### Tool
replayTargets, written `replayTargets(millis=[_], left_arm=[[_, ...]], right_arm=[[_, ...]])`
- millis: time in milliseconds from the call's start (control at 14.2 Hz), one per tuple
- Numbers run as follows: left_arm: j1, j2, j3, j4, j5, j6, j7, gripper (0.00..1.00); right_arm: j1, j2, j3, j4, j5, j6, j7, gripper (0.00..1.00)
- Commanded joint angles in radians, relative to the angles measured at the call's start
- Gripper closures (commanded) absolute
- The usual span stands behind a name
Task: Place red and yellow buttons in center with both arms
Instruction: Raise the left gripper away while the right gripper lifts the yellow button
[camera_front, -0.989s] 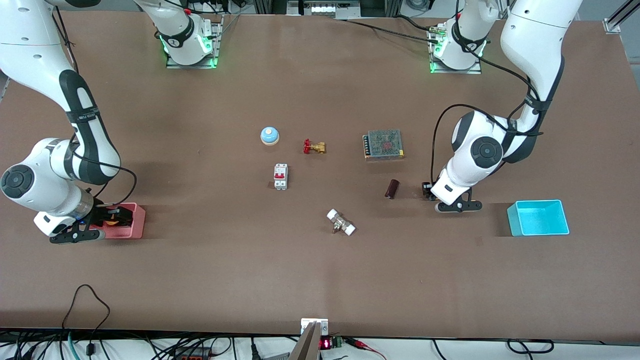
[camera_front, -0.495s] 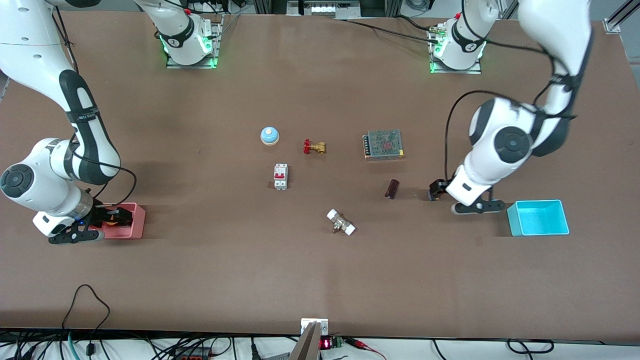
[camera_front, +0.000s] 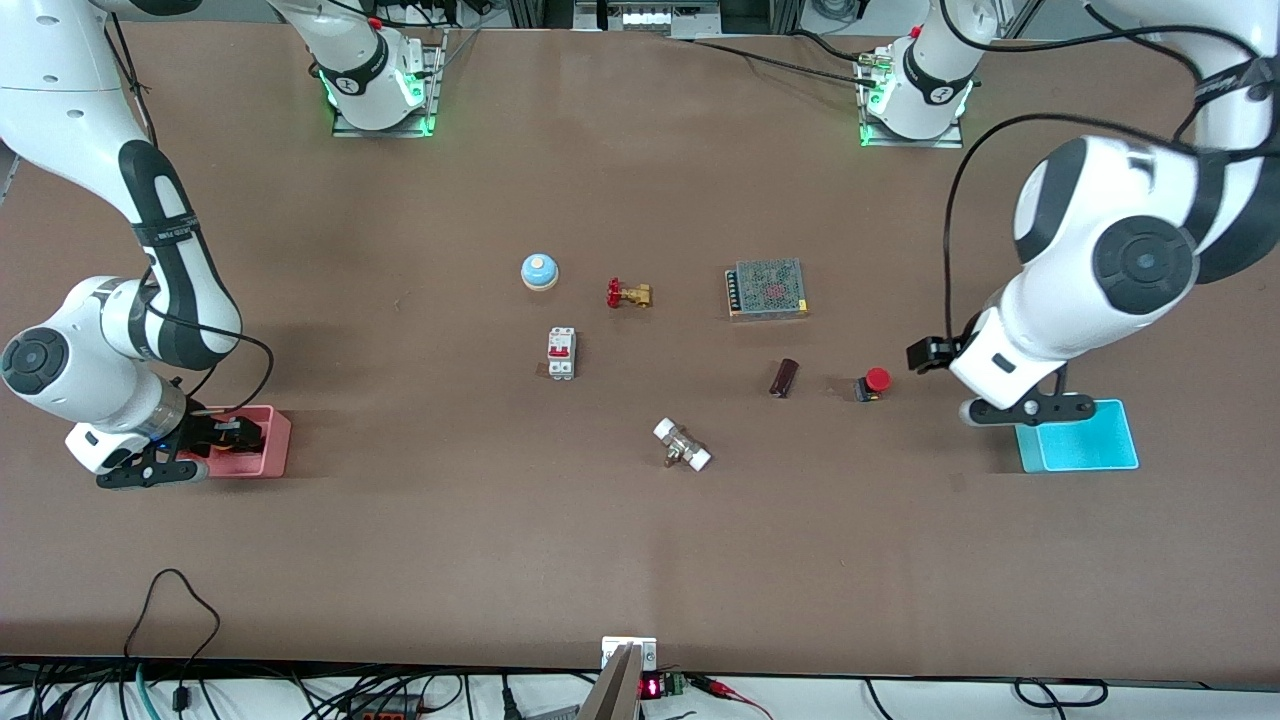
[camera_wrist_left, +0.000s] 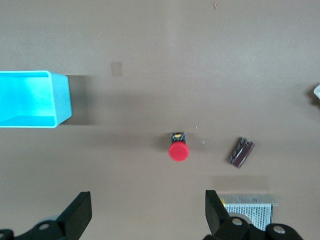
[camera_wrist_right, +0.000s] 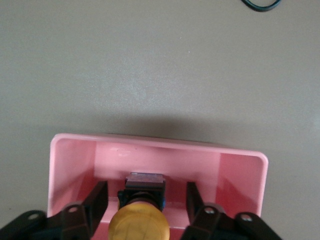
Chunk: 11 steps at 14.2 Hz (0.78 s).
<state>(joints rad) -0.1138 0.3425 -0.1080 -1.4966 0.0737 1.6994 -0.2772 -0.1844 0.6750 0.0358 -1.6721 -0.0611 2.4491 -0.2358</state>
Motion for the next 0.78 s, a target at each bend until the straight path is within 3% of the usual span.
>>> replayTargets(millis=[0,71,283,353,495,707], left_arm=[[0.028,0.013,0.004,0.117,0.008,-0.127,0.100,0.00],[0.055,0.013,0.002,0.131,0.002,-0.142,0.139,0.00],[0.095,-0.016,0.008,0.122,-0.012,-0.144,0.265,0.00],[0.085,-0.035,0.033,0.104,-0.017,-0.141,0.286,0.00],[0.027,-0.141,0.129,-0.032,-0.018,-0.059,0.297,0.00],[0.026,-0.317,0.152,-0.242,-0.040,0.080,0.407,0.00]], right_arm=[[-0.015,-0.002,0.010,-0.008,0.017,0.004,-0.019,0.42],[-0.015,-0.002,0.010,-0.008,0.017,0.002,-0.022,0.51],[-0.015,-0.003,0.010,-0.008,0.015,-0.004,-0.025,0.90],[-0.015,-0.003,0.010,-0.008,0.015,-0.004,-0.025,0.95],[-0.015,-0.015,0.010,-0.008,0.015,-0.018,-0.037,0.98],[-0.015,-0.086,0.012,0.002,0.015,-0.138,-0.049,1.00]])
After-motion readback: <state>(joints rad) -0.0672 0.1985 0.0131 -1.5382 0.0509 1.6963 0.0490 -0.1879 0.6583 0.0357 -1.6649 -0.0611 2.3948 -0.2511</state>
